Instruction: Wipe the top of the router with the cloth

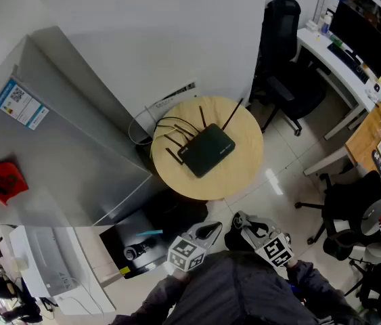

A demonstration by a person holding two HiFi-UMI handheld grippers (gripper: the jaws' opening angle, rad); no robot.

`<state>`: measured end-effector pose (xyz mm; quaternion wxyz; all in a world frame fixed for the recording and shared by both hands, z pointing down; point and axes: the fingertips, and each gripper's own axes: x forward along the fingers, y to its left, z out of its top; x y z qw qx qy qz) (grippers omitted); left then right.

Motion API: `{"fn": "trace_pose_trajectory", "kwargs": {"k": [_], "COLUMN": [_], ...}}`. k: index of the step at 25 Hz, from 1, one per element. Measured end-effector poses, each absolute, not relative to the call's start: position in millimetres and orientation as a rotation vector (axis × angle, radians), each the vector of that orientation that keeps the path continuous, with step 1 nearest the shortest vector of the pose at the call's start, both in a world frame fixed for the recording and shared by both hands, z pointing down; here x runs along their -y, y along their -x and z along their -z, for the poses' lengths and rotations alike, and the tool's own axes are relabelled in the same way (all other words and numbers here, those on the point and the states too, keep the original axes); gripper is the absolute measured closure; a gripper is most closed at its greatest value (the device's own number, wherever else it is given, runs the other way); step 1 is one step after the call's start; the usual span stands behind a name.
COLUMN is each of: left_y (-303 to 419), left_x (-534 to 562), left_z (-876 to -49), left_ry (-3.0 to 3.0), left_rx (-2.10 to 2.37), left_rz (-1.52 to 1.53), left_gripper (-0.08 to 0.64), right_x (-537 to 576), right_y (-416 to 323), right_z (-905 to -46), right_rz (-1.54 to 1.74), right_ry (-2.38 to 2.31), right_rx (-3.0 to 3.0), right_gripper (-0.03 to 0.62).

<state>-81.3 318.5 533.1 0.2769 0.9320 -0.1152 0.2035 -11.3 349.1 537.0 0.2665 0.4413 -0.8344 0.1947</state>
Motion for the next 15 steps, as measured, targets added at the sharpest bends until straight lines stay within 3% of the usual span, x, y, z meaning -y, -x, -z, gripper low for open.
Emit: {"fn": "trace_pose_trajectory", "kwargs": {"k": [7, 15], "left_y": [47.7, 45.0], "left_x": [-206.4, -156.6], "left_z": [-553.4, -554.8], "left_ry": [-2.509, -2.488], "left_rx": [0.518, 0.614], "left_rz": [-0.569, -0.554], "left_gripper": [0.560, 0.560], "right_x": [-238.0, -142.8], "right_y": [-56.3, -56.7], "right_z": [-554.5, -577.3], "right_rz": [-0.419, -0.461], "right_ry": [-1.167, -1.090], "right_rx": [2.286, 2.301], "right_gripper": [0.565, 0.565]}}
